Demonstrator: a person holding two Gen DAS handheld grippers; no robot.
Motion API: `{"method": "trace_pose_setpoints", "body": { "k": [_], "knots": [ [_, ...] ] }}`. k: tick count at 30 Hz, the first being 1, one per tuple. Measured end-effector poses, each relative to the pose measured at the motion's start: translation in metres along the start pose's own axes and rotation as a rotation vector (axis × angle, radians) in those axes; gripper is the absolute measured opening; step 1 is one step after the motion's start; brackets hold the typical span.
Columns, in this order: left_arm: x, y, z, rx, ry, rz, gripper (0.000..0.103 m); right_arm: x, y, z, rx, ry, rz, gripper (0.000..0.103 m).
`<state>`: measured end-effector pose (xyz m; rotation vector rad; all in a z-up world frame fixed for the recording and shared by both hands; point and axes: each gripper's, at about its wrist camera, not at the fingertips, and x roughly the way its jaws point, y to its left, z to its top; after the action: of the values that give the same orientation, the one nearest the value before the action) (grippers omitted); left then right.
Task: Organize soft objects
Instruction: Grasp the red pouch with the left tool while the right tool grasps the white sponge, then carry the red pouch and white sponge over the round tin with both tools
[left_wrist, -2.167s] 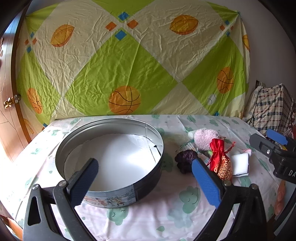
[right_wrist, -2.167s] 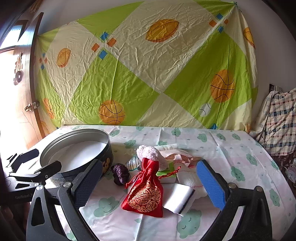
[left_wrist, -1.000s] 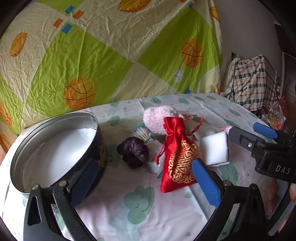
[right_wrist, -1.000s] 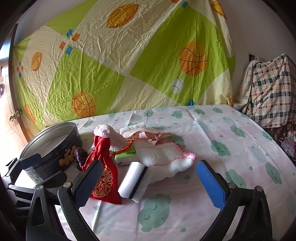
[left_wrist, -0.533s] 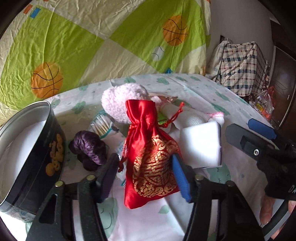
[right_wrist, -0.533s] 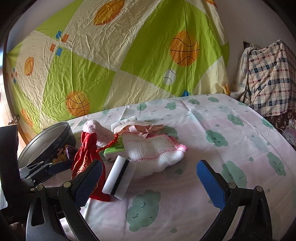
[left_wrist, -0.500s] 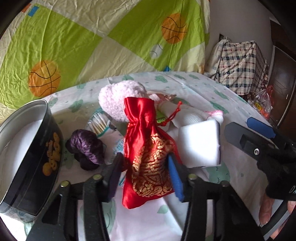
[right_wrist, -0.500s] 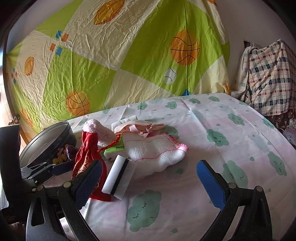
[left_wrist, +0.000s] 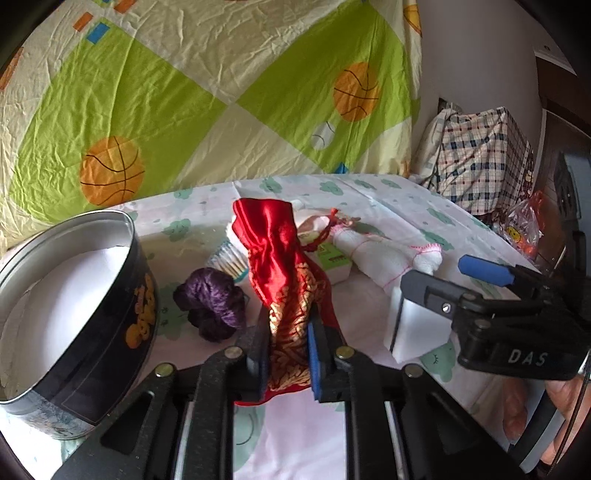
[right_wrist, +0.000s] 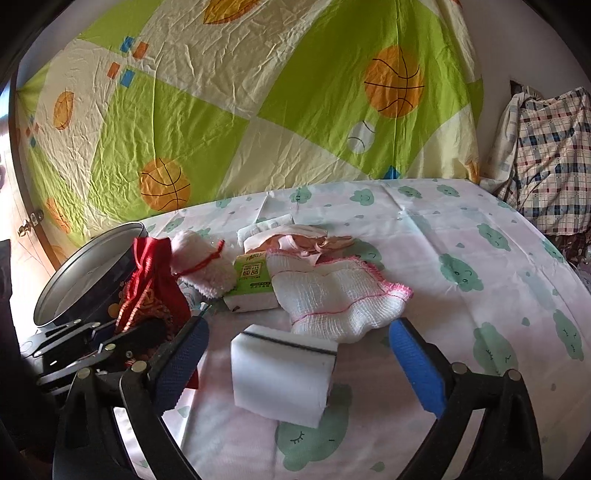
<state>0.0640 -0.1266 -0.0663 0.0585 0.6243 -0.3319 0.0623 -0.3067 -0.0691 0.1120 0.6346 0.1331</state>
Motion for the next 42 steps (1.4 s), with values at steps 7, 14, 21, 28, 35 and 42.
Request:
{"method": "trace_pose_setpoints", "body": {
  "k": [7, 14, 21, 28, 35, 42],
  "knots": [
    [-0.010, 0.017, -0.002, -0.044, -0.043, 0.014, 0.015, 0.010, 0.001, -0.007, -0.005, 0.073, -0.032, 0.093],
    [-0.021, 0.022, -0.006, -0.047, -0.083, -0.010, 0.015, 0.009, 0.007, -0.014, -0.035, 0.108, -0.011, 0.093],
    [-0.023, 0.037, -0.009, -0.107, -0.083, -0.020, 0.015, 0.012, 0.015, -0.019, -0.076, 0.154, 0.017, 0.093],
    [-0.025, 0.039, -0.011, -0.123, -0.089, -0.028, 0.015, 0.008, 0.017, -0.028, -0.066, 0.190, 0.038, 0.093],
    [-0.027, 0.039, -0.011, -0.125, -0.093, -0.029, 0.015, 0.011, 0.018, -0.041, -0.063, 0.225, 0.023, 0.093],
    [-0.030, 0.040, -0.011, -0.134, -0.100, -0.030, 0.015, 0.010, 0.019, -0.044, -0.078, 0.220, 0.021, 0.072]
  ]
}}
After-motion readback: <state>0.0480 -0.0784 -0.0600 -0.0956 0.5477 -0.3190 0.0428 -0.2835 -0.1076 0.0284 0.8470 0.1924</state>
